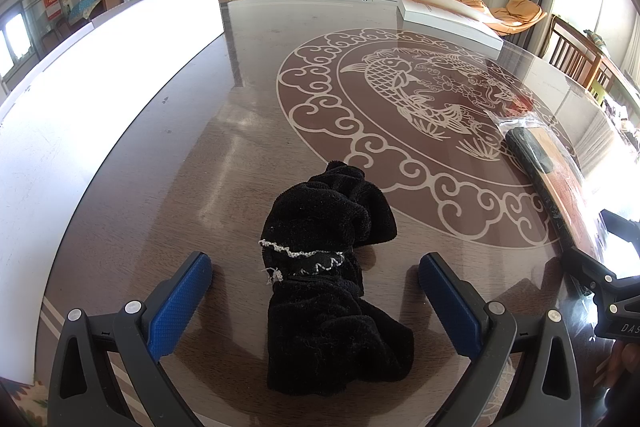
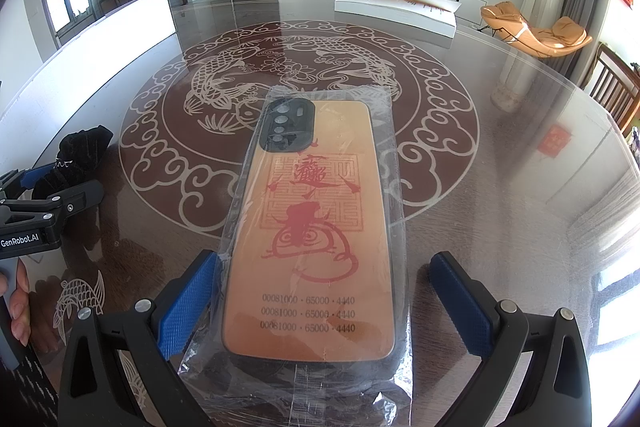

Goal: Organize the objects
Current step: 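Grasp the black velvet pouch with the left tool while the right holds the phone case, then carry the pouch and phone case over the bin with both tools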

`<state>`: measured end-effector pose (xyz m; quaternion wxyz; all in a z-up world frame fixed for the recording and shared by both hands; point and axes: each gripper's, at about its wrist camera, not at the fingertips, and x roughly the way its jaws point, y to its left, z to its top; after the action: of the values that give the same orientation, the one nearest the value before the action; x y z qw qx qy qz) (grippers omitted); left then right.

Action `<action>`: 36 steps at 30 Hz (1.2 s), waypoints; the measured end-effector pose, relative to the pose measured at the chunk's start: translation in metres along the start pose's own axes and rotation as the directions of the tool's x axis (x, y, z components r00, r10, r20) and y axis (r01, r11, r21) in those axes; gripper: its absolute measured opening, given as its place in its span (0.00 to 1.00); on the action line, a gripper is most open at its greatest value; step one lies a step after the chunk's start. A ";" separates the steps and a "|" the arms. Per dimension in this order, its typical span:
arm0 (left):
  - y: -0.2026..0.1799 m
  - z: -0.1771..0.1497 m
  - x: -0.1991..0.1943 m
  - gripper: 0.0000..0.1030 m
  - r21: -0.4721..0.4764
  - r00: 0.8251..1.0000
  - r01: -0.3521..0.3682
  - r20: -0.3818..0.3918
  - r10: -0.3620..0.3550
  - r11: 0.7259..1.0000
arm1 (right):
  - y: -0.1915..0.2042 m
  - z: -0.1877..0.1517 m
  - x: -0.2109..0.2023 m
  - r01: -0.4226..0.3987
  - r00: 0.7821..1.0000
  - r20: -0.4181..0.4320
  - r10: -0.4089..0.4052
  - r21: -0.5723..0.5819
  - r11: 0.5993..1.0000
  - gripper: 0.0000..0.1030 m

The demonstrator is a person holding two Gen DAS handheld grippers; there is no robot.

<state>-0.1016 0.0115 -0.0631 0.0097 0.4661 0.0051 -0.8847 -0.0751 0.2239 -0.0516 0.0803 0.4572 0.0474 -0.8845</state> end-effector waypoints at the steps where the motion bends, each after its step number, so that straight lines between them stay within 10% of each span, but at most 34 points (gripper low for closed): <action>1: 0.000 0.000 0.000 1.00 0.000 1.000 0.000 0.000 0.000 1.000 | 0.000 0.000 0.000 0.000 1.000 0.000 0.000 0.000 1.000 1.00; 21: 0.002 0.001 -0.001 1.00 0.003 1.000 0.008 -0.009 -0.008 1.000 | -0.001 0.001 0.001 -0.008 1.000 -0.009 0.008 -0.008 1.000 1.00; 29: 0.008 0.018 0.002 1.00 0.102 0.979 0.117 -0.176 -0.098 0.988 | -0.003 0.061 0.040 -0.054 0.935 -0.353 0.031 -0.054 0.997 1.00; 33: 0.009 0.016 -0.009 0.33 0.149 0.991 0.108 -0.094 -0.094 0.983 | 0.002 0.077 0.040 -0.073 0.933 -0.358 0.040 -0.080 0.994 0.74; 36: 0.019 0.011 -0.016 0.33 0.100 0.990 0.131 -0.063 -0.125 0.986 | 0.003 0.074 0.028 -0.116 0.935 -0.343 0.090 -0.056 0.992 0.74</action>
<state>-0.1007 -0.0071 -0.0436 -0.0718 0.4892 -0.0106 -0.8691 -0.1504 0.2065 -0.0319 0.1342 0.6012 0.0700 -0.7846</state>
